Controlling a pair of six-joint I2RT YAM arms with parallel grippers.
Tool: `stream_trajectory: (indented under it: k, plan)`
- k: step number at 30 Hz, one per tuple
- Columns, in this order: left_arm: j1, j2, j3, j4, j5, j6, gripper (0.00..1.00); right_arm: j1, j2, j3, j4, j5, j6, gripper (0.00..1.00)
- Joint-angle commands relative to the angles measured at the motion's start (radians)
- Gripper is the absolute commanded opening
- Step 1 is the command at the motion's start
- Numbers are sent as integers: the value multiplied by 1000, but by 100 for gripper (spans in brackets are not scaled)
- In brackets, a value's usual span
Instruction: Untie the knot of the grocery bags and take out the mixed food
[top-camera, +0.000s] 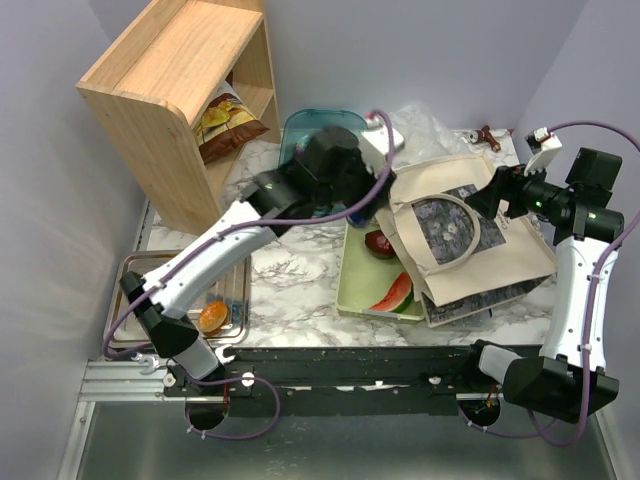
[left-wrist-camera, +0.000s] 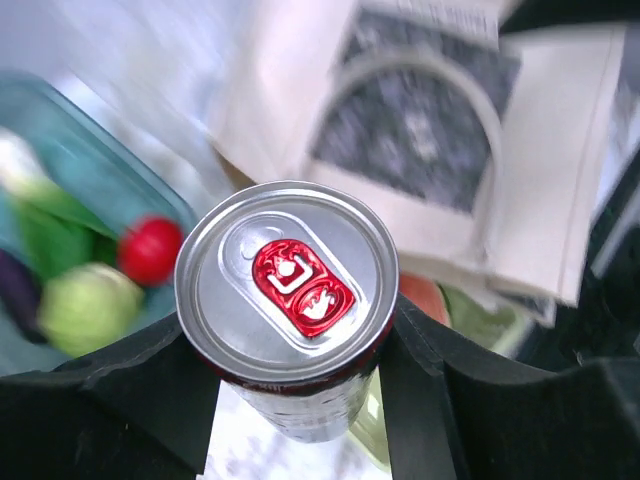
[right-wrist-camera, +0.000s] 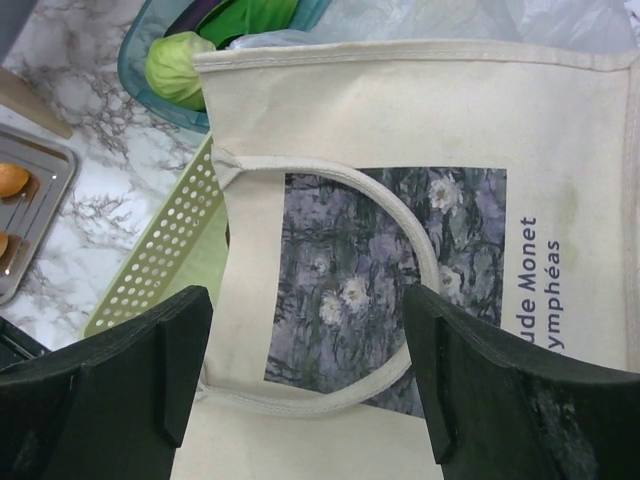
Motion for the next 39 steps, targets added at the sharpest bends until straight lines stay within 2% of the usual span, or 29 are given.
stream_trajectory:
  k: [1,4,6,10,15,18,26,32,39]
  plan:
    - [128,-78,274,246,-2,229,0,3,-12,-20,61,-44,22,84]
    - [227,27,558,184,3,288,0,2,-9,-28,87,-49,32,84]
    - [280,55,649,227,-11,343,0,2,-9,-40,104,-49,39,84]
    - [353,41,612,424,-121,489,0,2,-13,-66,143,-62,69,84]
    - [495,79,693,481,-190,476,0,2,-19,-90,177,-73,106,84]
    - [588,88,721,456,-191,412,0,3,-23,-97,176,-73,106,84]
    - [843,54,624,327,-84,138,0,2,-36,-119,177,-89,133,83]
    - [974,74,615,299,-46,107,0,3,-72,-165,189,-85,153,84]
    - [1043,106,614,213,19,43,0,3,-72,-163,175,-84,147,83]
